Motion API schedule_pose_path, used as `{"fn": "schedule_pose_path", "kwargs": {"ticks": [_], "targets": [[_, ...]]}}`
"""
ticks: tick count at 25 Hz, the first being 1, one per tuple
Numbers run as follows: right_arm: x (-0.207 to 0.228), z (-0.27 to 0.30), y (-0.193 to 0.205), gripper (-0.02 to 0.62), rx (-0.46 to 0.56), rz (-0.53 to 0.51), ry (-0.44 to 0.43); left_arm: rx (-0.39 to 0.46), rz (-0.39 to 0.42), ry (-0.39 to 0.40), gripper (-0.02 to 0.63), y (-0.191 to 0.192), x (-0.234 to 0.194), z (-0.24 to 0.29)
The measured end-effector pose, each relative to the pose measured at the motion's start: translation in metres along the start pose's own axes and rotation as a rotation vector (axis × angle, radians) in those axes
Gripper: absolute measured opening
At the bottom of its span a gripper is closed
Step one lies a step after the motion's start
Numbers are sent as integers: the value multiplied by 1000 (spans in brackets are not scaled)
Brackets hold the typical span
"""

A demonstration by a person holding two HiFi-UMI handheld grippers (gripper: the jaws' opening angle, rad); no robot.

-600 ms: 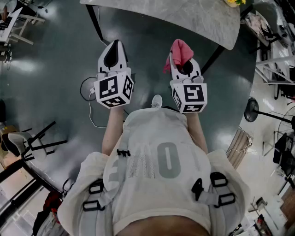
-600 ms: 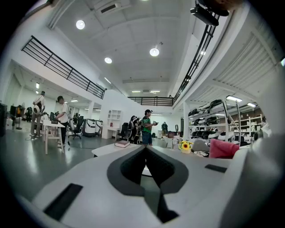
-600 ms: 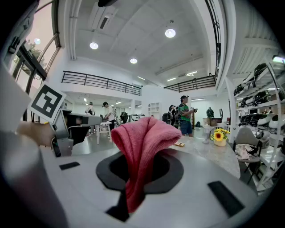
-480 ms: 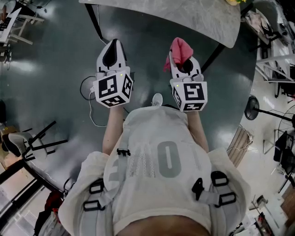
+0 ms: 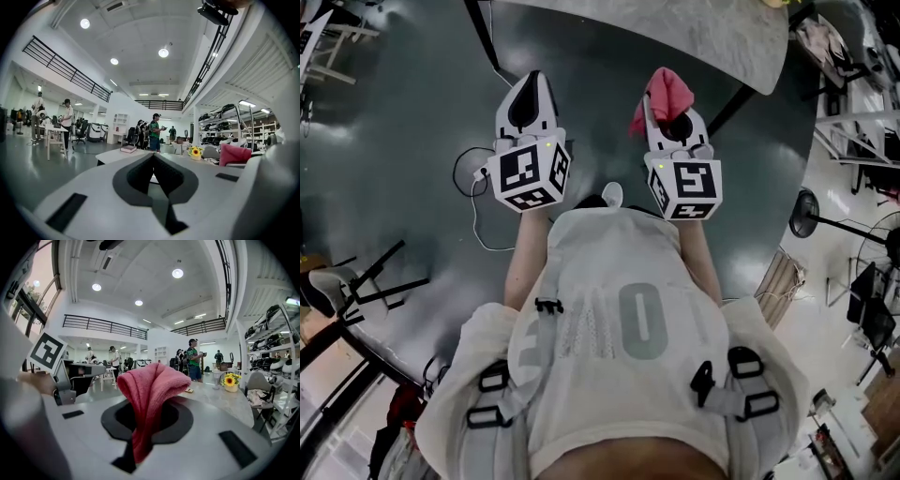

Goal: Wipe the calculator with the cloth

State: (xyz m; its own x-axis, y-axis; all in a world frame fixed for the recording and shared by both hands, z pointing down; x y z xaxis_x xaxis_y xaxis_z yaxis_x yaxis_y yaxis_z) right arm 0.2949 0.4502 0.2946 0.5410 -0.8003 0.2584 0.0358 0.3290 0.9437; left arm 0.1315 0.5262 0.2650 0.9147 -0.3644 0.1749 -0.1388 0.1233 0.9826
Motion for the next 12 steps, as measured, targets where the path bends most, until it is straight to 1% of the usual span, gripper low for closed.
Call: {"fn": "schedule_pose_path", "kwargs": {"ticks": [7,9,12], "targets": [[19,16,19,54,-51,2,32,-49,-12,-21,20,23,-2,8],[19,24,20,54,-57,3,26,-55,-15,-35,20,26,-10,12],[20,45,18,54,-64,-12,4,-42,-21,-57,20,26,-24,31]]}}
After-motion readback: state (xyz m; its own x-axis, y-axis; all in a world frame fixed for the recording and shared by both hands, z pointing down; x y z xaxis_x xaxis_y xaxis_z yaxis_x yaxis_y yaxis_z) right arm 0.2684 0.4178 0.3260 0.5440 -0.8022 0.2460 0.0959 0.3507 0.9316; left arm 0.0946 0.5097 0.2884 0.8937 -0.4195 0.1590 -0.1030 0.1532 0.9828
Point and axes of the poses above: the fingertips, and each gripper's own axes: z forward along the fingers, x to its right, y out of its underside, the point moved 1 cm from there along -z, backward along the fingers, and after that the axes turned 15 degrees about z, right-handed, at the moved point
